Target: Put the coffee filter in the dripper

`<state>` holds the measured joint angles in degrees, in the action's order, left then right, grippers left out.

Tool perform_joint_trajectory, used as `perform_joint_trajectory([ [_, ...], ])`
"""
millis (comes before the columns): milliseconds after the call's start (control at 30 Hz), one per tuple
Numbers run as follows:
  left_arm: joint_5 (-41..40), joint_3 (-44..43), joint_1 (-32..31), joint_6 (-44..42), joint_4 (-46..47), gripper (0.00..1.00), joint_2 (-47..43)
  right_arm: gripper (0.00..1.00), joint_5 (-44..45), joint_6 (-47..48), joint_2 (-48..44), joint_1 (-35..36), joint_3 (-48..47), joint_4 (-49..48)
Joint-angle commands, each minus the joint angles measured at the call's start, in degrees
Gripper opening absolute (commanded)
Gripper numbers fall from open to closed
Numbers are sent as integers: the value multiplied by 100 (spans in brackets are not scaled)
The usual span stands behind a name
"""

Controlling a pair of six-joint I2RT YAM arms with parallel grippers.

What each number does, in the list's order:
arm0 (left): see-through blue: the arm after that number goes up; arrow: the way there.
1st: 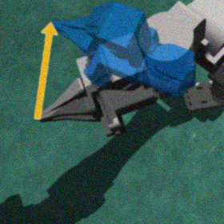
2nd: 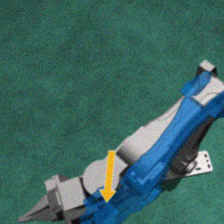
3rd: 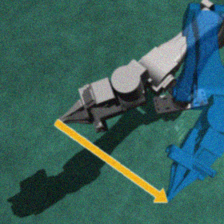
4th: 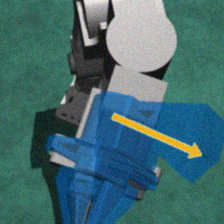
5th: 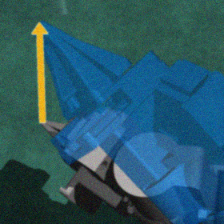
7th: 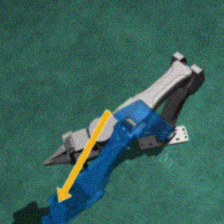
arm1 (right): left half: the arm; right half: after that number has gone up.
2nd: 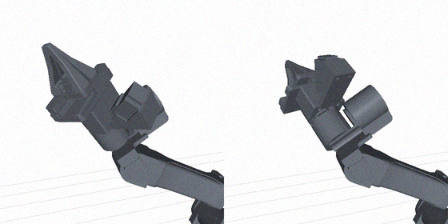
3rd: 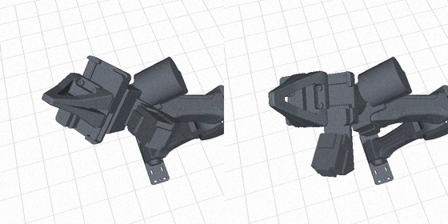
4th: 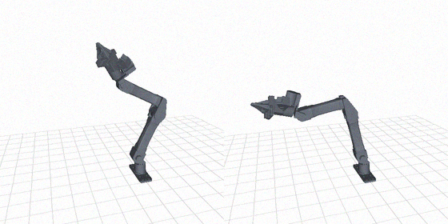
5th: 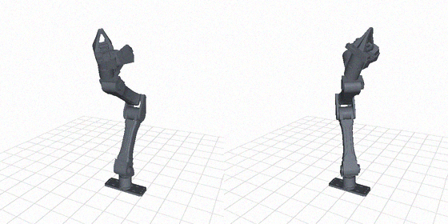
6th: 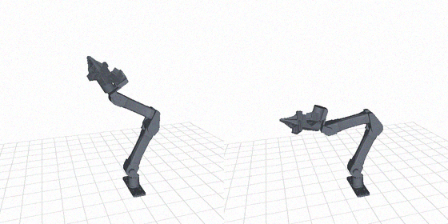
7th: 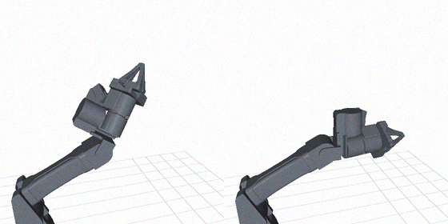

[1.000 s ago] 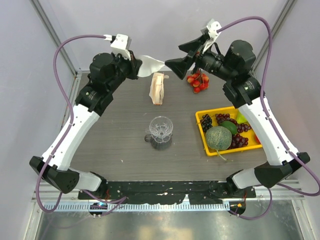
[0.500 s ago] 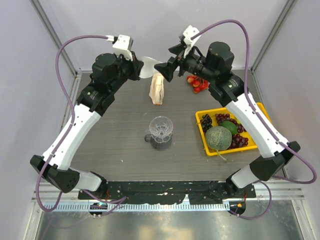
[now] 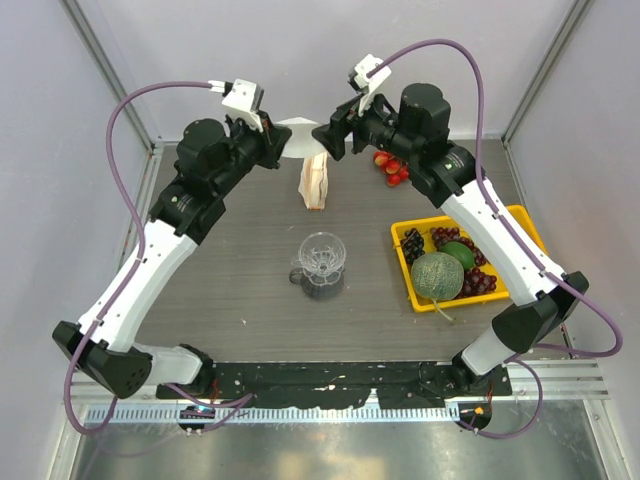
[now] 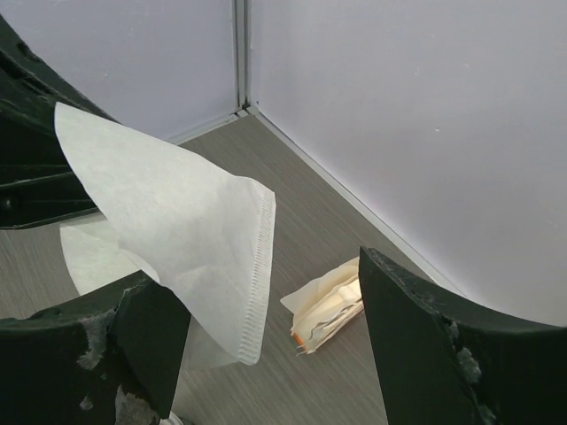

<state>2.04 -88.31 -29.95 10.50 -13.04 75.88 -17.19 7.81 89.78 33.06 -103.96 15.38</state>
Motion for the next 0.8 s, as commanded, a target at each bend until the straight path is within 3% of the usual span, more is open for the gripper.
perform_joint_trajectory([
  [0,165,218,-19,48,741,0,-293,75,225,-174,-145,-89,-195,-87],
  [233,288,315,-19,57,847,0,-345,63,-30,-544,-136,-168,-212,-193],
  [767,-152,455,-168,-198,1146,0,-346,13,-364,-773,-215,-159,-89,-237],
])
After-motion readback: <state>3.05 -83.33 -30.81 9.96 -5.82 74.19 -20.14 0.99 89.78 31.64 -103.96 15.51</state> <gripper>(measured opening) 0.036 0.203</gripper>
